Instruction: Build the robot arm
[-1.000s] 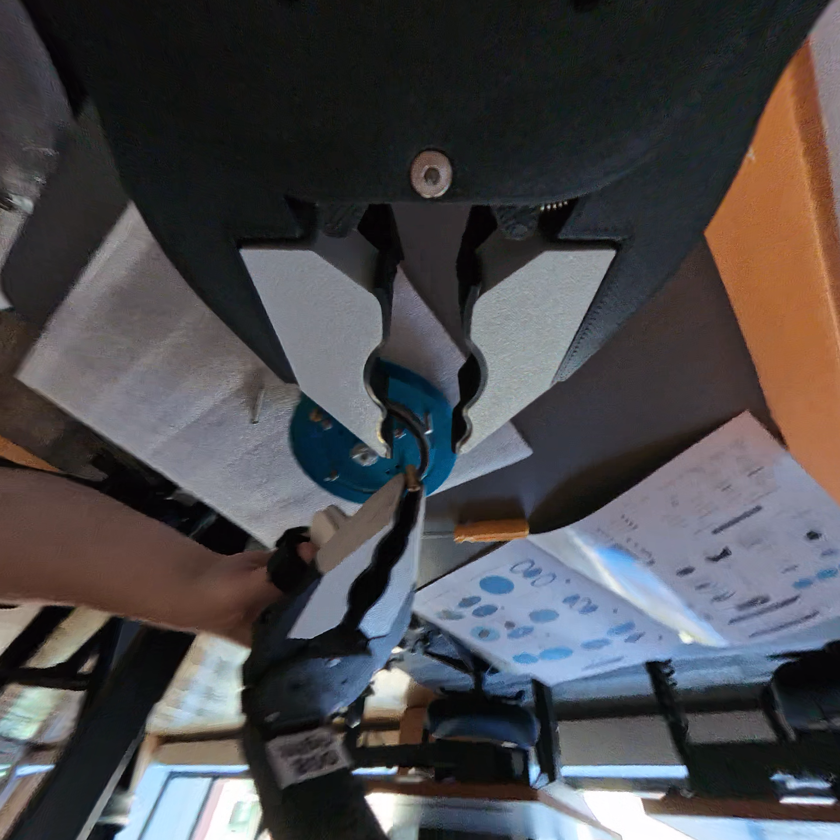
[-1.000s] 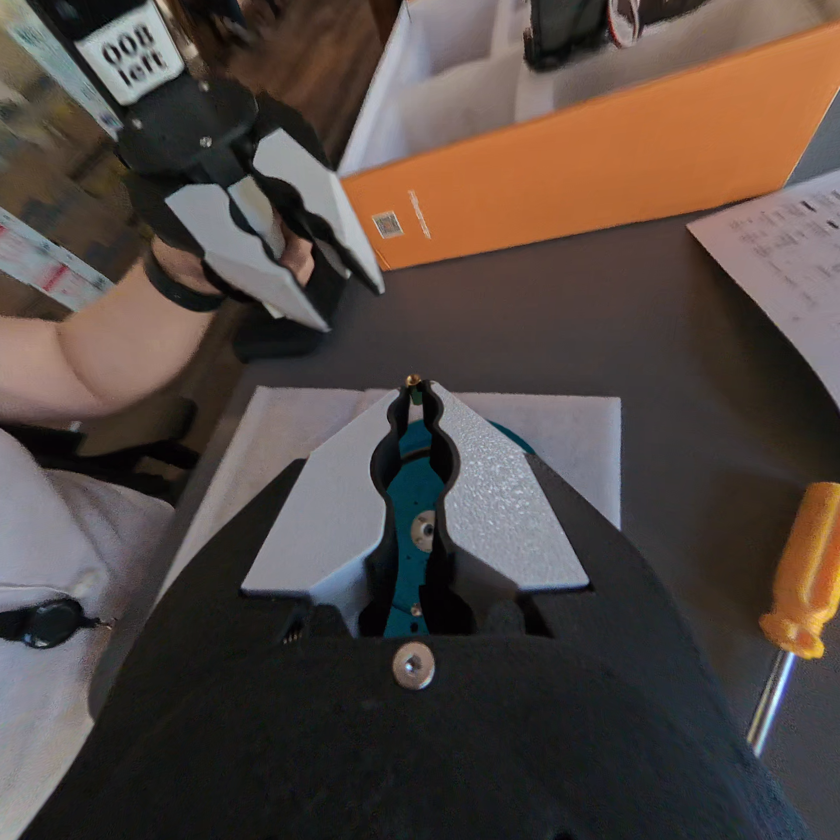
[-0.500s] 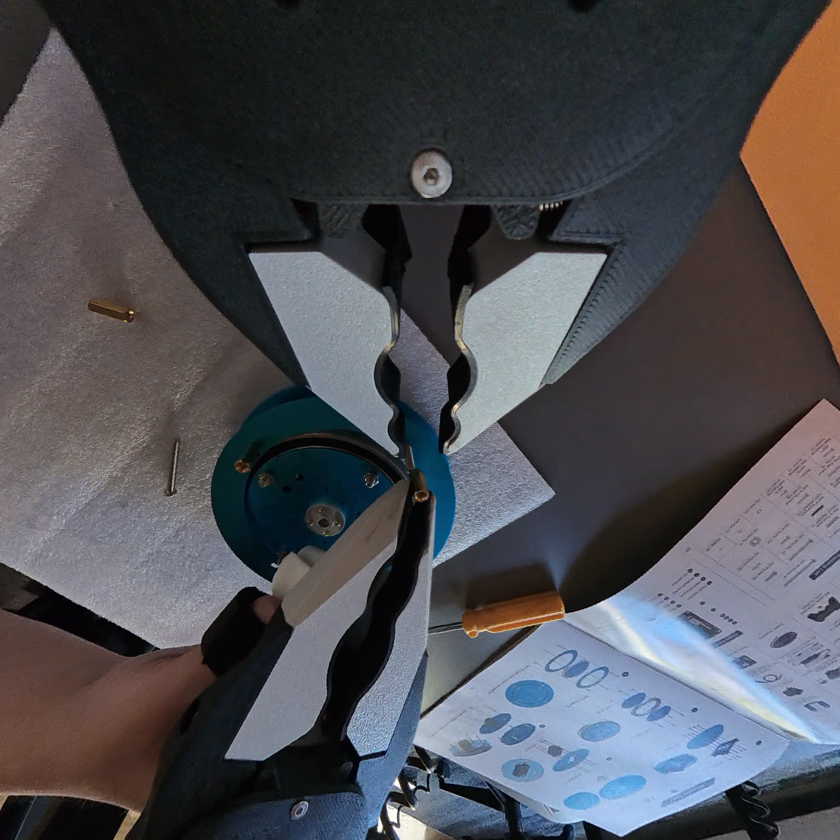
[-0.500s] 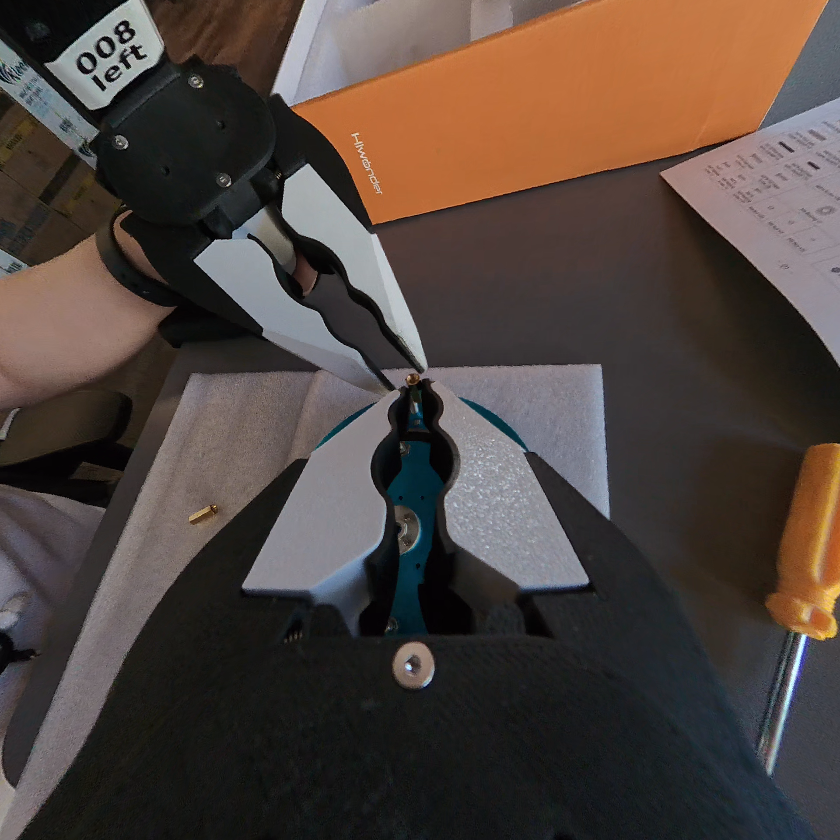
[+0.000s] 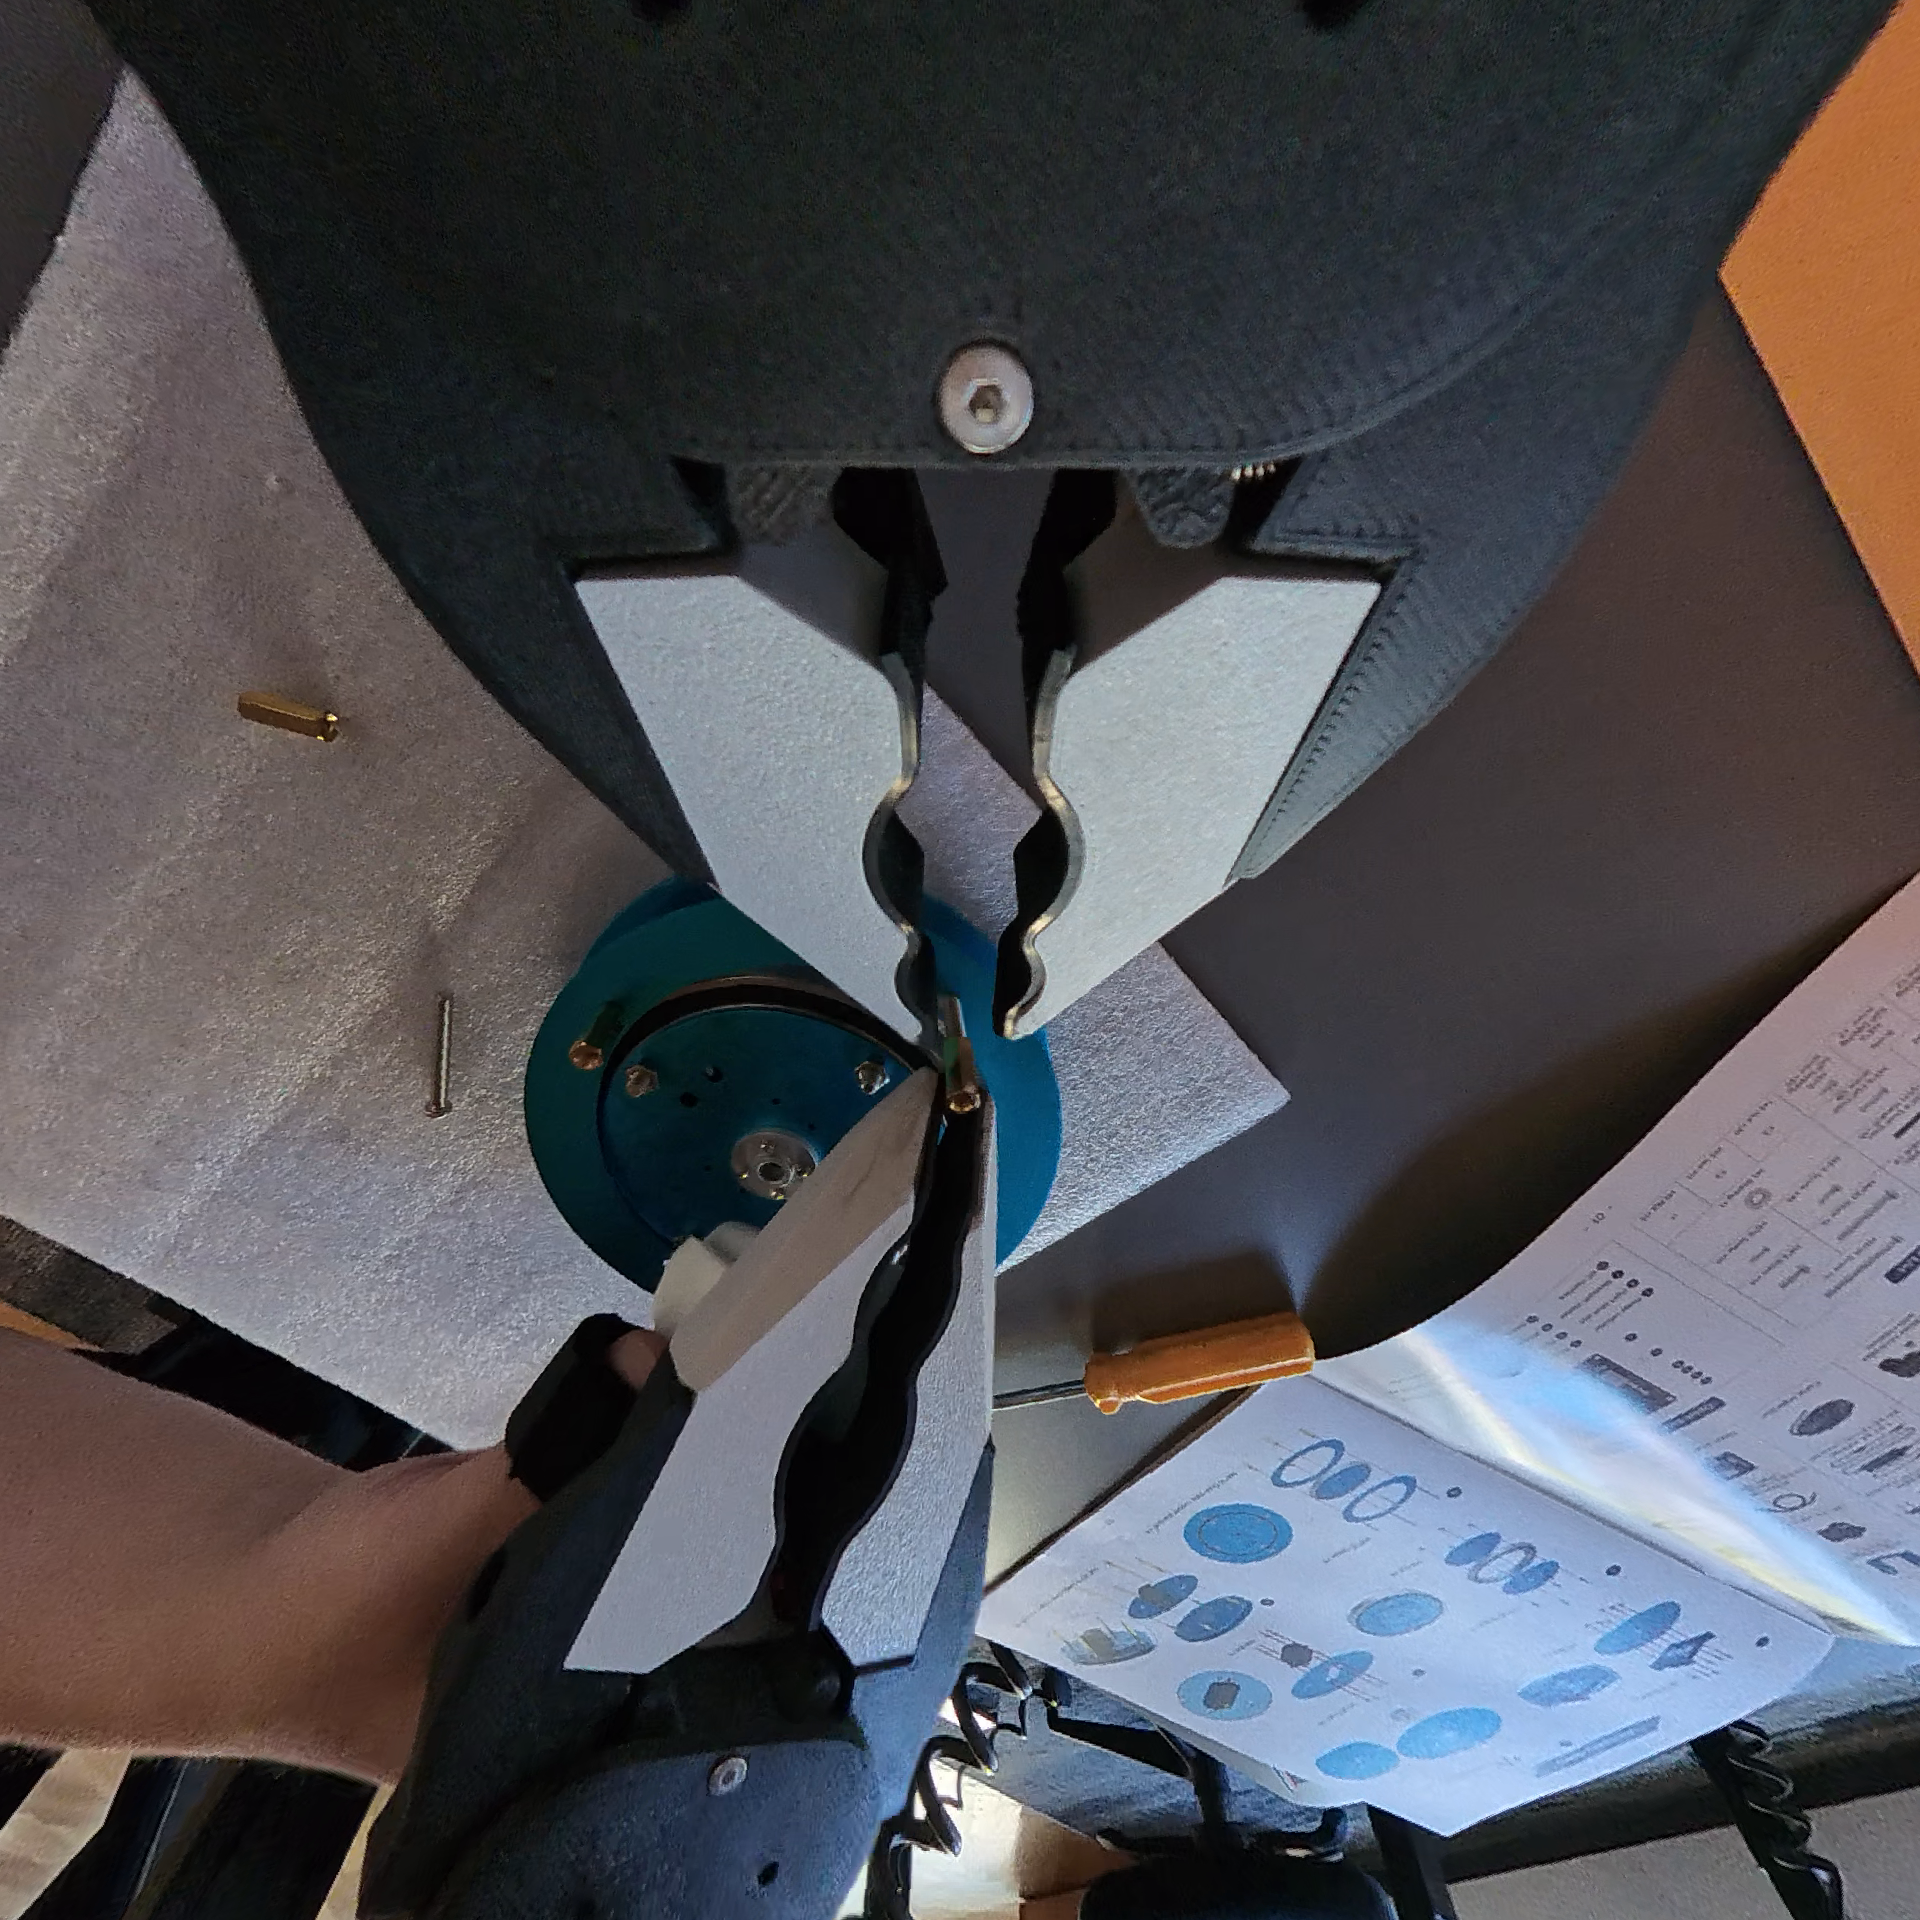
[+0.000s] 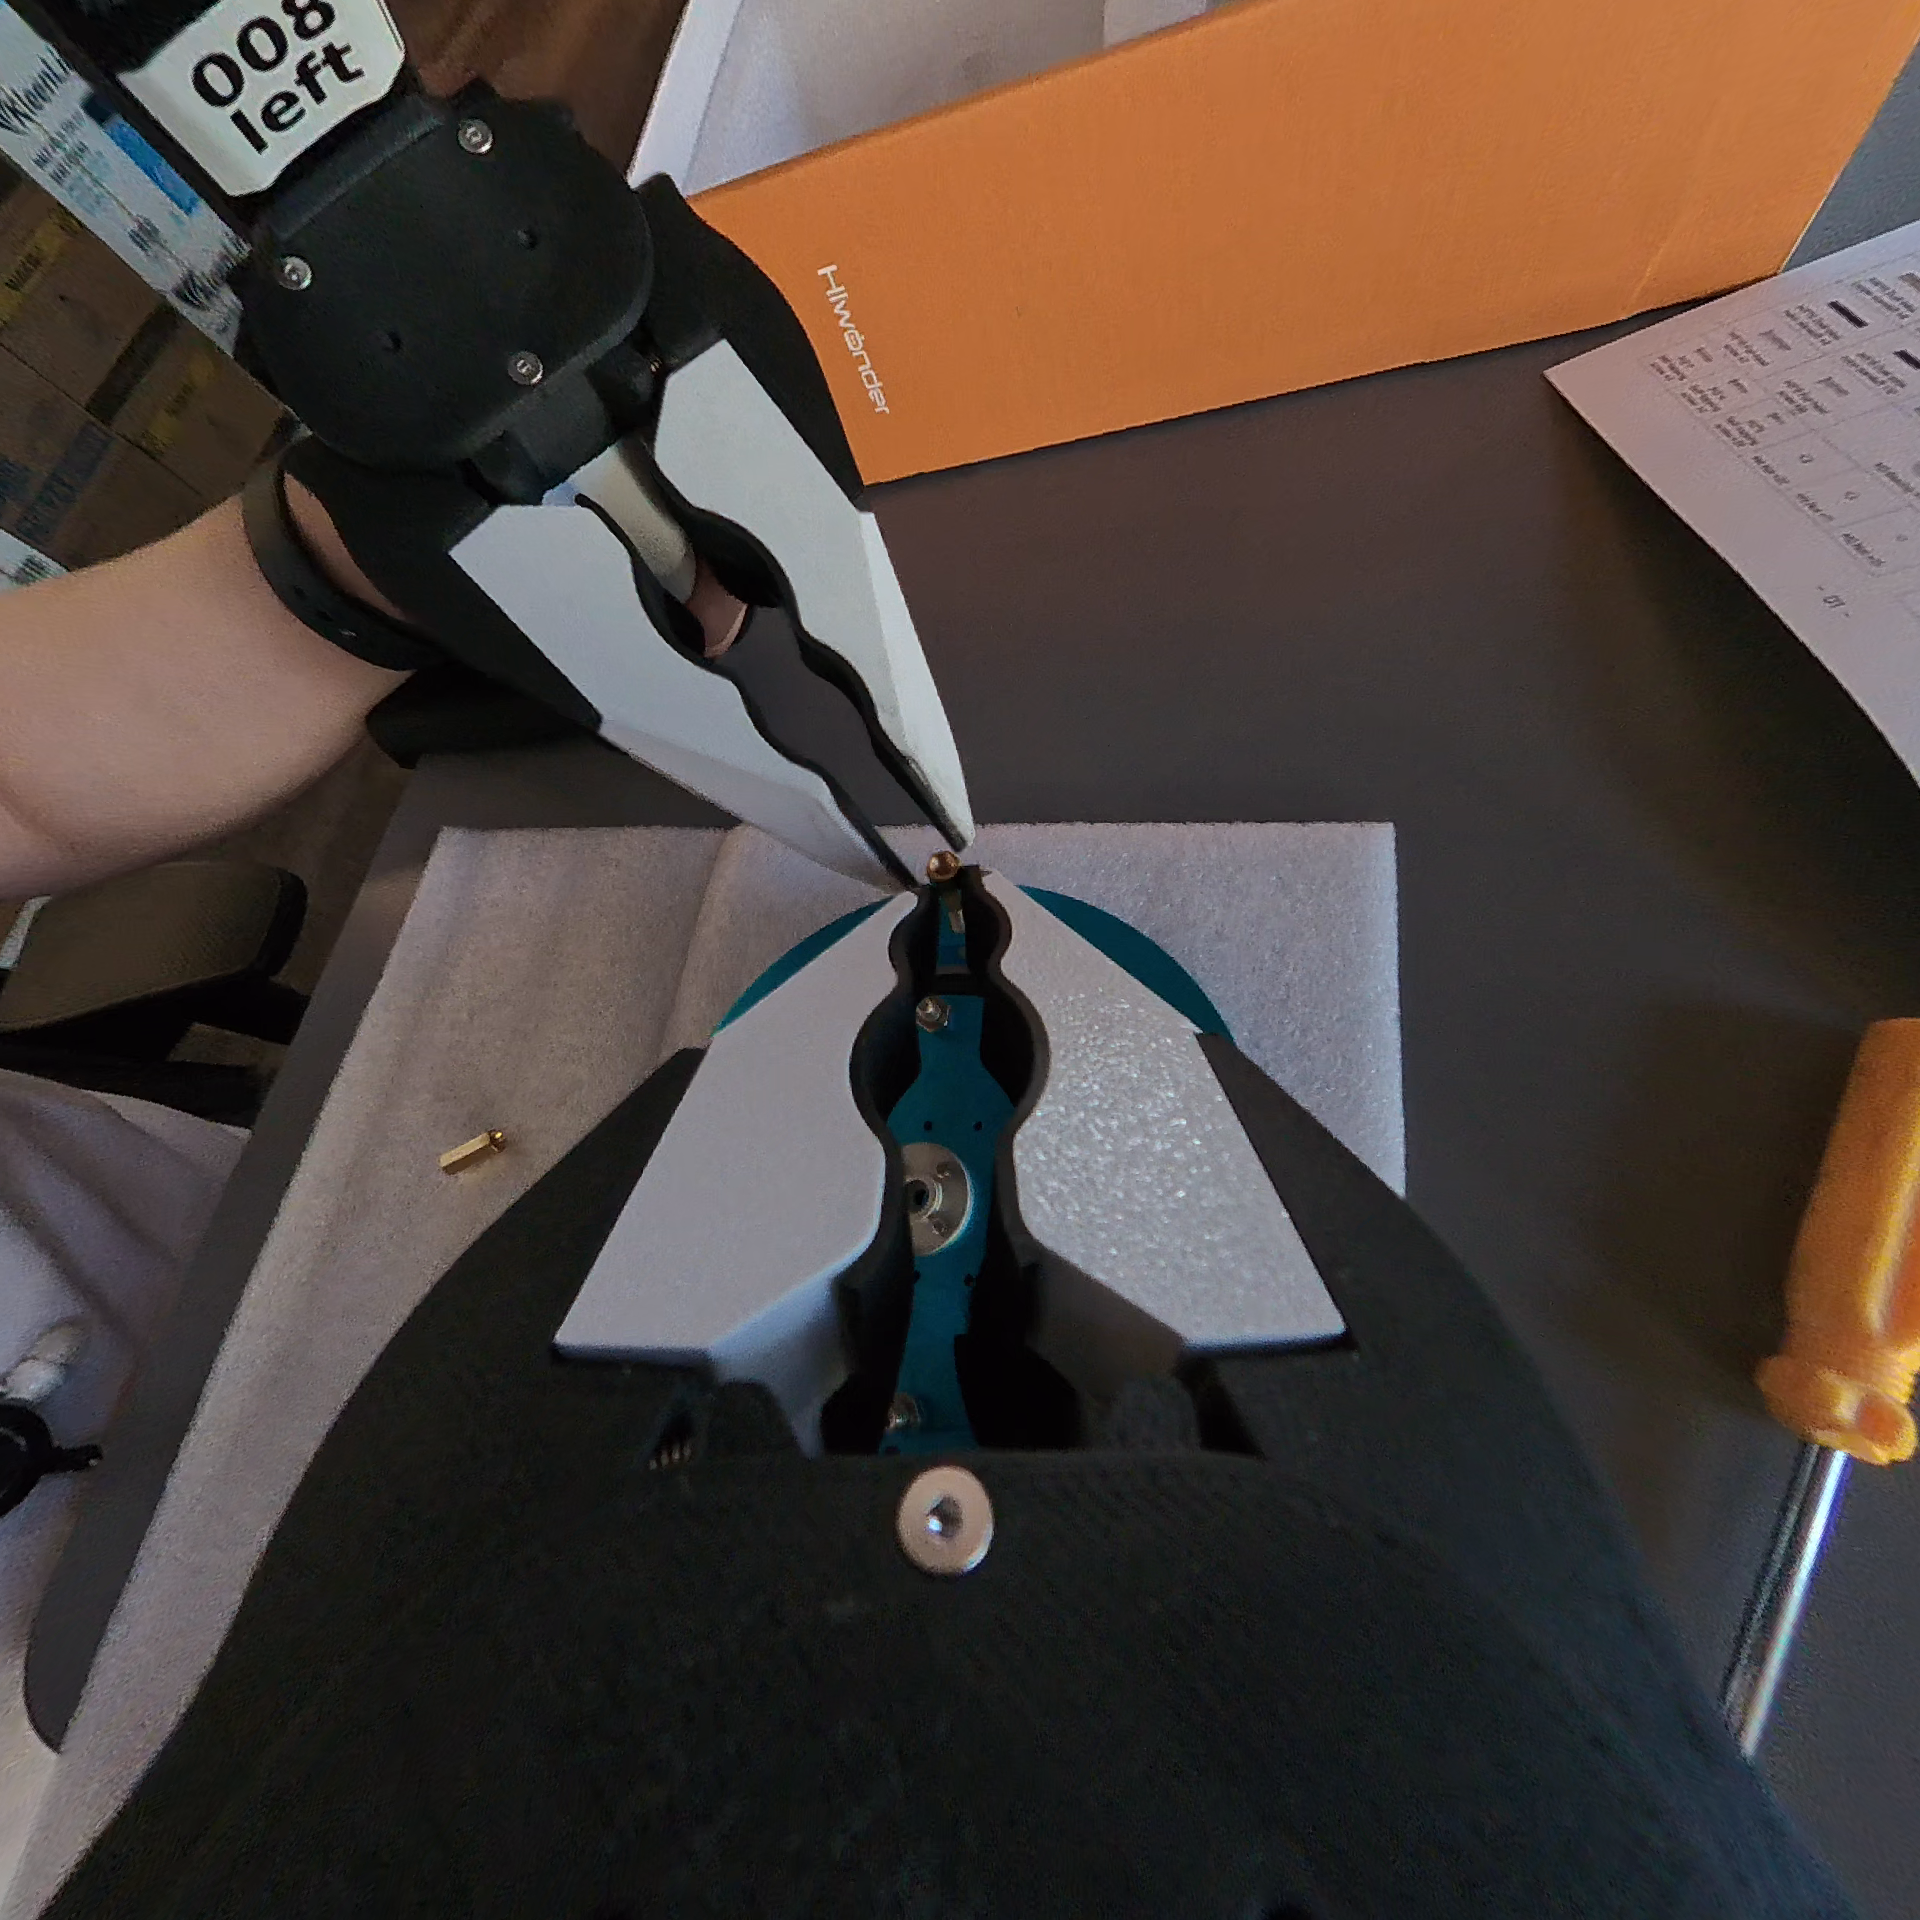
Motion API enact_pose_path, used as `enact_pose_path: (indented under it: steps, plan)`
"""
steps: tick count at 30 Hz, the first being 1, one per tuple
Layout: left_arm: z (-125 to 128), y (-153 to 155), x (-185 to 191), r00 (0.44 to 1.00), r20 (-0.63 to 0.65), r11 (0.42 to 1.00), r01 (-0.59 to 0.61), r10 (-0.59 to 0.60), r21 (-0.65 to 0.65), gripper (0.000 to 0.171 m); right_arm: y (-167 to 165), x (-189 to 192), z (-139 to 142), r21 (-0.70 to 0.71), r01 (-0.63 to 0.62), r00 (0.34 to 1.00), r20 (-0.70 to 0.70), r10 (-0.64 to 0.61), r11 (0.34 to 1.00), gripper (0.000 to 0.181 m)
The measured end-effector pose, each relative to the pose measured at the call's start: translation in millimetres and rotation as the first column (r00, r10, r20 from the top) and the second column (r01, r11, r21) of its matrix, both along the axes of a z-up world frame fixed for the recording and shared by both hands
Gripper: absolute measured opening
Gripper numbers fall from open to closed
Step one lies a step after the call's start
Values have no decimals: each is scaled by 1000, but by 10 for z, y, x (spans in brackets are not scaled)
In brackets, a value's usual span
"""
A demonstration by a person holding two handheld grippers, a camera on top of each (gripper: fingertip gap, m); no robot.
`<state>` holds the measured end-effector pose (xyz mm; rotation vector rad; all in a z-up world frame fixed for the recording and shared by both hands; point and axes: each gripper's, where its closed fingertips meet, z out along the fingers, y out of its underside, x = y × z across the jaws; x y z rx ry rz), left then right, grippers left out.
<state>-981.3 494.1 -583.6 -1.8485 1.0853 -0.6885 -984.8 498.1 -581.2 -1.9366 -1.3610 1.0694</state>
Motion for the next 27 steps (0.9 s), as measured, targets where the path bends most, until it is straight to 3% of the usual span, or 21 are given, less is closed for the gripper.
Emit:
enact_pose_path:
  steps: [15,23,27]
  plan:
    - [-28,3,78,996,-80,992,36,-26,124,4,-20,23,-17,68,-65,994,91,58,996,1]
    - [-29,10,69,998,-65,993,31,-24,114,4,-2,3,32,291,-253,953,241,185,923,12]
    - [-30,8,70,998,-61,993,31,-24,111,4,-4,-17,60,318,-327,922,313,227,890,12]
